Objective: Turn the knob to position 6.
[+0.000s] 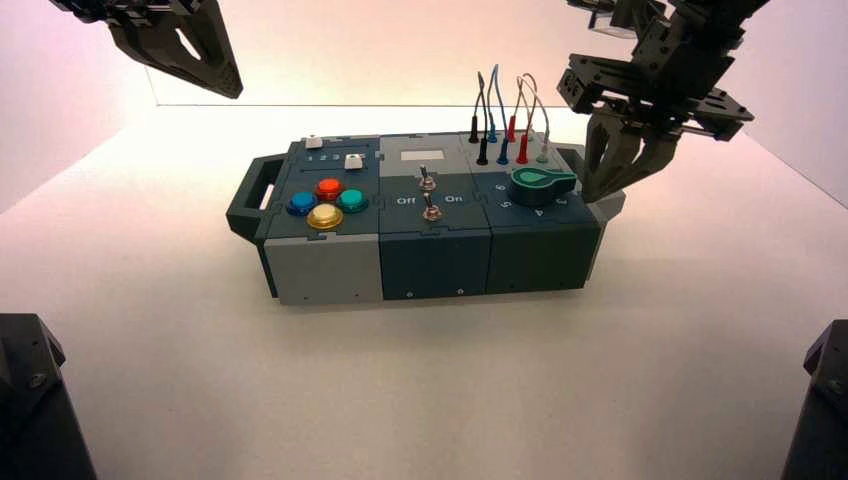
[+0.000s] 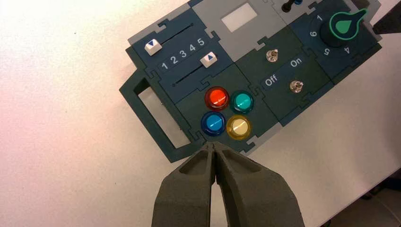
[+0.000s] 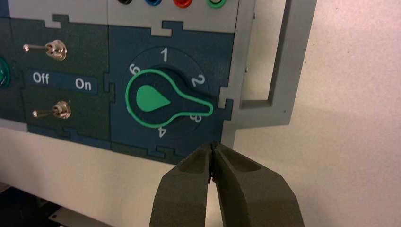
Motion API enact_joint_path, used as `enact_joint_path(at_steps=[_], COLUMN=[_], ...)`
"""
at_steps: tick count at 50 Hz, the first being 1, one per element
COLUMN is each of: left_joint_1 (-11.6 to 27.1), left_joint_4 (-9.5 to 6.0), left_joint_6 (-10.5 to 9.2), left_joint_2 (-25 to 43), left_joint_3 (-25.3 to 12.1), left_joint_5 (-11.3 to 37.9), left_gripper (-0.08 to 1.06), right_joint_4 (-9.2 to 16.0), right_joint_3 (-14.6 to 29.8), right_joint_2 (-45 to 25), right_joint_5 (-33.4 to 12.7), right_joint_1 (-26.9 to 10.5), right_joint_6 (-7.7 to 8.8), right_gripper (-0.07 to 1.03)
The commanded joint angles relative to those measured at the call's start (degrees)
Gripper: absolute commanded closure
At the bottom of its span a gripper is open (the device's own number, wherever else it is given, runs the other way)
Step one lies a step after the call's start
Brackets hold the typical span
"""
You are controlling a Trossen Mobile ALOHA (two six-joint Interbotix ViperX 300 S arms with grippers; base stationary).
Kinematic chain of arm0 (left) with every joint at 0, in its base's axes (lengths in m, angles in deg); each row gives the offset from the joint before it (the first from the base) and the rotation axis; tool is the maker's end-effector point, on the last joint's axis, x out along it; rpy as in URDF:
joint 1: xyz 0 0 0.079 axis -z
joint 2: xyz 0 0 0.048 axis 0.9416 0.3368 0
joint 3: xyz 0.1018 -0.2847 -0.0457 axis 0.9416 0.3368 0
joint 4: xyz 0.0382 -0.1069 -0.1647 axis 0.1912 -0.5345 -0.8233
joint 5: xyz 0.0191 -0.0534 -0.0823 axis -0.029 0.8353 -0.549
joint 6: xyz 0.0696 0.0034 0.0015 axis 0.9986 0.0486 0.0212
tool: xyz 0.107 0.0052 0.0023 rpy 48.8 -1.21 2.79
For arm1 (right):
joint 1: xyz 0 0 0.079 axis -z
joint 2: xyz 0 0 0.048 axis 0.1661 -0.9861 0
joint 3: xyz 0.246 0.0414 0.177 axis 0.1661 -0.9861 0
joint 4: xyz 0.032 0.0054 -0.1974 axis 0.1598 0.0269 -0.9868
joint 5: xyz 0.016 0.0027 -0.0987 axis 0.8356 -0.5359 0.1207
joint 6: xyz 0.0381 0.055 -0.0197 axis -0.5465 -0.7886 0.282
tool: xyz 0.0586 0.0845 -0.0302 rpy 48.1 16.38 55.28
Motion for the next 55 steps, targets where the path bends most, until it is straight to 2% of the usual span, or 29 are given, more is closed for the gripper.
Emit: enact_joint_path(at_steps=[1, 55], left_joint_1=[0.09, 0.09], left_joint_4=[0.0, 0.0], left_joint_6=[0.18, 0.53], left_joint_2=[-0.18, -0.18], left_joint_3=[-1.76, -1.93], left_joint_5=[-0.26, -0.26], left_gripper=[1.01, 1.01], right_joint_4=[0.26, 0.18], right_joint_3=[2.2, 9.58], right_joint_2=[0.0, -8.44], right_joint_5=[0.35, 0.88], right_joint_1=[-0.18, -0.18], right_joint_6=[0.09, 0.44], right_gripper=[0.98, 0.98])
